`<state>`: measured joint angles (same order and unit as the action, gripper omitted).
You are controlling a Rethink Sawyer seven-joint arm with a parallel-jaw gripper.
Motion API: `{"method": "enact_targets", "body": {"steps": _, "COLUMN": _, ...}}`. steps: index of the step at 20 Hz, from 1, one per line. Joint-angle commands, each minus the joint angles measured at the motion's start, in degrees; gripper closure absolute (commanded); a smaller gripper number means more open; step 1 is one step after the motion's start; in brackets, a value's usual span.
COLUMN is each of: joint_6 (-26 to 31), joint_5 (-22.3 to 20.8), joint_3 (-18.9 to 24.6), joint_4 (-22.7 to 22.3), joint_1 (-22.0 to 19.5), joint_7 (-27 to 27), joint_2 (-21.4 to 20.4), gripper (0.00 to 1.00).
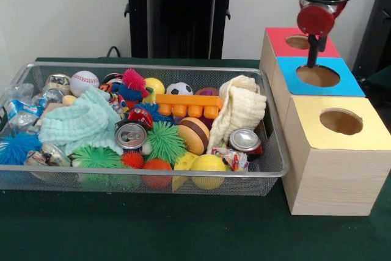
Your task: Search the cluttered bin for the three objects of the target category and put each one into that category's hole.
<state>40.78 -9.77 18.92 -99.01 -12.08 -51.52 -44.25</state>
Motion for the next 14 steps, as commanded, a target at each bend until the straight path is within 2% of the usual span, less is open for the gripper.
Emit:
{"method": "enact_targets", "body": {"steps": 1, "joint_6": 6.3, "joint_5": -1.7, "joint_3": -0.4, "joint_4": -5.3, "joint_1": -9.0, "joint_7": 1.2, "joint_2": -2.9, "gripper": 0.0}}
{"method": "enact_targets", "body": {"steps": 4, "joint_6": 5.9, "joint_5": -4.5, "joint_3": 0.6, "joint_4": -5.6, "joint_1": -13.2, "joint_7": 6.7, "joint_2": -3.8, "gripper": 0.0}}
{"method": "enact_targets", "body": {"steps": 5, "joint_6": 3.2, "joint_5": -3.8, "joint_3": 2.6, "joint_4": -7.2, "joint_1": -16.1, "joint_7": 8.0, "joint_2": -4.1, "gripper": 0.0}}
{"method": "enact_targets", "body": {"steps": 8, "joint_6": 0.6, "joint_5": -5.8, "joint_3": 6.0, "joint_4": -9.4, "joint_1": -22.9, "joint_7": 13.1, "joint_2": -4.9, "gripper": 0.0}}
{"method": "enact_targets", "body": {"steps": 10, "joint_6": -0.1, "joint_5": -6.4, "joint_3": 7.8, "joint_4": -9.9, "joint_1": -27.4, "joint_7": 14.3, "joint_2": -4.7, "gripper": 0.0}}
{"method": "enact_targets", "body": {"steps": 12, "joint_6": -1.5, "joint_5": -6.2, "joint_3": 11.6, "joint_4": -10.6, "joint_1": -32.9, "joint_7": 16.1, "joint_2": -3.8, "gripper": 0.0}}
{"method": "enact_targets", "body": {"steps": 14, "joint_6": -0.7, "joint_5": -7.3, "joint_3": 13.4, "joint_4": -9.0, "joint_1": -36.2, "joint_7": 17.0, "joint_2": -2.5, "gripper": 0.0}}
